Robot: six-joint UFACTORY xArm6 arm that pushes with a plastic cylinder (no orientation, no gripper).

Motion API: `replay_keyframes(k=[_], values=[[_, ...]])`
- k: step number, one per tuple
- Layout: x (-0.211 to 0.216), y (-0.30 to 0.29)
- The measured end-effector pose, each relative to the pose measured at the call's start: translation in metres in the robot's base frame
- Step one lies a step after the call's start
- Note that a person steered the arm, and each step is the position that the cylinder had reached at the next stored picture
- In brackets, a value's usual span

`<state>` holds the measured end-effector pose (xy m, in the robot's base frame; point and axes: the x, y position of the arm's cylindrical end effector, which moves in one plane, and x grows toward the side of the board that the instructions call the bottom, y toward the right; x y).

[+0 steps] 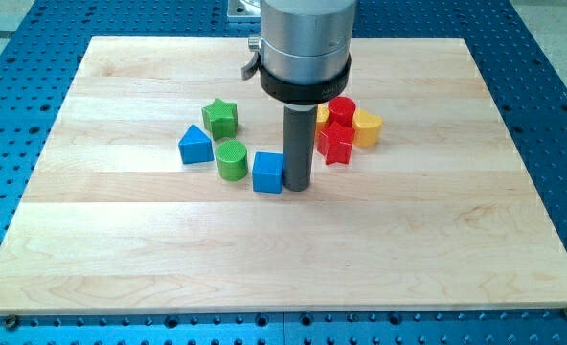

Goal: Move the cube diagonally top right to the green circle

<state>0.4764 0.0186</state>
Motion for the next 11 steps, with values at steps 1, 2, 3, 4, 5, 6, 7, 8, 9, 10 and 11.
replay_keyframes(k=[1,2,3,4,5,6,7,8,9,10,11], values=[[0.02,0.021],[0.059,0.022],[0.059,-0.025],[0.03,-0.029],[0.025,-0.025],[0.01,-0.018],[-0.004,-0.018],[-0.02,-0.018],[-0.032,-0.027],[-0.045,-0.037],[-0.05,-0.035]])
